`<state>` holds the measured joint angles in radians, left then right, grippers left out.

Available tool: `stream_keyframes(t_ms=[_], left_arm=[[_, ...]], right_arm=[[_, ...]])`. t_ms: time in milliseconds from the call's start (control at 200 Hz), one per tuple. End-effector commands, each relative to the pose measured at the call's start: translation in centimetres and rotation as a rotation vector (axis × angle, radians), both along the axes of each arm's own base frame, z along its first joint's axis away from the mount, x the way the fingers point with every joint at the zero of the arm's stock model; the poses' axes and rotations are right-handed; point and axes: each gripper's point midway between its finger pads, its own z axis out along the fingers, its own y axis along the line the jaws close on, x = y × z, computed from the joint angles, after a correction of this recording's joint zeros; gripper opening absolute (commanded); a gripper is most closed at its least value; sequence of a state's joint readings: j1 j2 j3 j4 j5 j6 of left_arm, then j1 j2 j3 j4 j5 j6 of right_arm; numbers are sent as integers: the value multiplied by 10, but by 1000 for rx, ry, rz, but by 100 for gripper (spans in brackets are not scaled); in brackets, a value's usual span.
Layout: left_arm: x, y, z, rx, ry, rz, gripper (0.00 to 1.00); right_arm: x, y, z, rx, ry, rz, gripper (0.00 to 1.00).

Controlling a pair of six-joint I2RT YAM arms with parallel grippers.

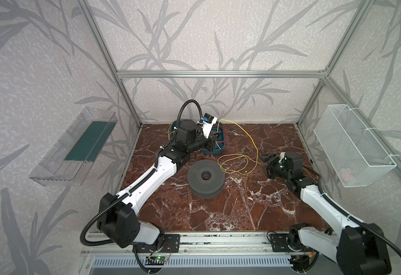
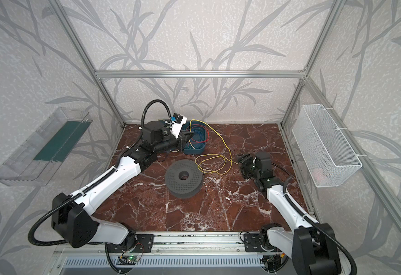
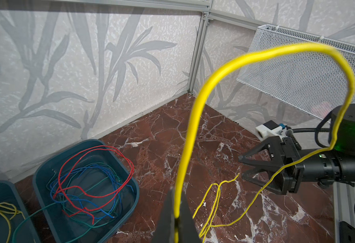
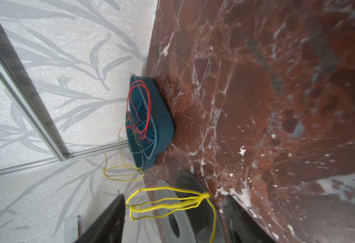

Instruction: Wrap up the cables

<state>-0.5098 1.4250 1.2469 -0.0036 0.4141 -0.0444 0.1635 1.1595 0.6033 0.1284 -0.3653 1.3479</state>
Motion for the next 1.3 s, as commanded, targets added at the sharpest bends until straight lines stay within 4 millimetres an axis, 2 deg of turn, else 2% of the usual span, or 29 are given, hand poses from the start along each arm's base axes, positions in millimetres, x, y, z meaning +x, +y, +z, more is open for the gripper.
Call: stream_keyframes(t_ms=[0,130,315,385,550,630,700,755,820,955,1070,1159,1294], left_arm=[[-10,-1,22,-27,-72,-20,0],[-10,-1,23,-28,-75,-21,0],[-10,-4,20,-27,-70,-26,0],[-10,-4,21,-28,-73,-25,0],[-11,-3,25,-27,-85,-25,0],[-12,1,30,-17,-100,-12,0],[-10,11,41,5,-128,38,0],[-5,28,59,-2,-161,101,0],[4,57,84,5,-195,196,0],[25,136,149,-32,-264,436,0],[28,205,203,-68,-327,653,0],[23,259,228,-85,-356,837,0],[2,339,247,-176,-360,1103,0]], right_arm=[[15,22,34,132,-77,71,71],[18,22,26,150,-46,54,66],[27,32,37,196,-67,85,41],[29,36,41,199,-82,96,28],[35,34,36,174,-94,92,0],[40,27,37,150,-115,71,0],[45,9,40,118,-138,38,0],[48,-11,43,80,-158,3,0],[49,-39,45,10,-165,-54,0],[42,-96,39,-105,-150,-190,0],[33,-128,28,-128,-128,-262,0],[28,-149,19,-107,-117,-312,0],[17,-173,3,-97,-80,-366,0]])
